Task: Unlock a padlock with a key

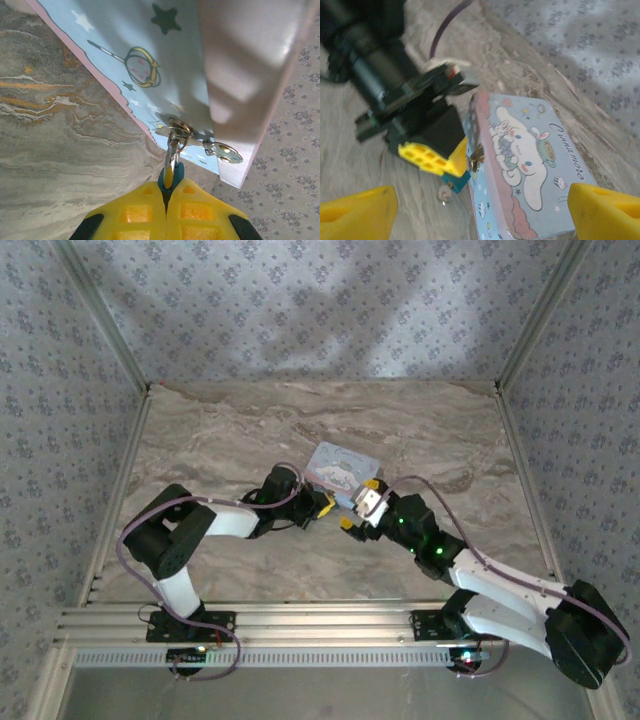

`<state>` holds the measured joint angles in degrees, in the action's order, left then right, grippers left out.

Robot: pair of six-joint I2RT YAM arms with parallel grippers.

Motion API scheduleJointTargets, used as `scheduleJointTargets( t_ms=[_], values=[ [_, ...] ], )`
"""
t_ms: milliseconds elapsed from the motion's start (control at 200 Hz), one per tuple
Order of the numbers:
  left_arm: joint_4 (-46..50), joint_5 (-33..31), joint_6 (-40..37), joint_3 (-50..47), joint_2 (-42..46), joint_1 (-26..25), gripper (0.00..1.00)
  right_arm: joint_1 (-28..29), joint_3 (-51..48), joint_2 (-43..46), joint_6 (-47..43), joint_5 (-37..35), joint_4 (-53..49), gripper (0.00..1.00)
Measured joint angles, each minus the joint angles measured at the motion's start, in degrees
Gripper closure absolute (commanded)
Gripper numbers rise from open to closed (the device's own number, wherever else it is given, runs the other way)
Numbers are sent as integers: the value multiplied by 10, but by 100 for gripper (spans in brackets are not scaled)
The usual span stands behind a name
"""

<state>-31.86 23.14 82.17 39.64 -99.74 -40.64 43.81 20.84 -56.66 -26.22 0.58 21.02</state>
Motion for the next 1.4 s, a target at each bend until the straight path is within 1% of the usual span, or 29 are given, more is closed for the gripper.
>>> scheduleJointTargets(
  t_ms=[75, 180, 335, 370, 460, 635, 695, 814, 899, 1014, 1134, 1219, 1304, 1399],
  values=[
    [1, 0, 0, 0, 0, 0, 100, 16, -3, -28, -56, -13, 7, 10],
    [3, 0, 0, 1, 0, 0, 100, 35, -4, -73, -107, -33, 29, 10],
    [8, 0, 0, 1, 3, 0, 100, 59, -4, -146, -141, -64, 73, 11],
    [9, 0, 0, 1, 3, 0, 100, 63, -4, -162, -144, -70, 85, 14],
    [9, 0, 0, 1, 4, 0, 100, 68, -4, -192, -143, -81, 110, 18],
    [16, 0, 0, 2, 7, 0, 100, 76, -3, -227, -139, -97, 142, 33],
    [19, 0, 0, 4, 7, 0, 100, 77, -3, -236, -135, -99, 154, 34],
    [22, 0, 0, 4, 8, 0, 100, 77, -3, -256, -122, -106, 175, 41],
    [23, 0, 0, 4, 9, 0, 100, 77, -3, -276, -107, -117, 200, 43],
    [28, 0, 0, 4, 11, 0, 100, 77, -5, -296, -92, -132, 234, 50],
    [28, 0, 0, 5, 11, 0, 100, 77, -5, -303, -80, -137, 254, 56],
    [31, 0, 0, 6, 11, 0, 100, 77, -5, -311, -76, -141, 264, 57],
    [33, 0, 0, 7, 11, 0, 100, 77, -5, -318, -72, -145, 270, 63],
    [34, 0, 0, 7, 11, 0, 100, 77, -5, -324, -68, -148, 273, 67]
  ],
)
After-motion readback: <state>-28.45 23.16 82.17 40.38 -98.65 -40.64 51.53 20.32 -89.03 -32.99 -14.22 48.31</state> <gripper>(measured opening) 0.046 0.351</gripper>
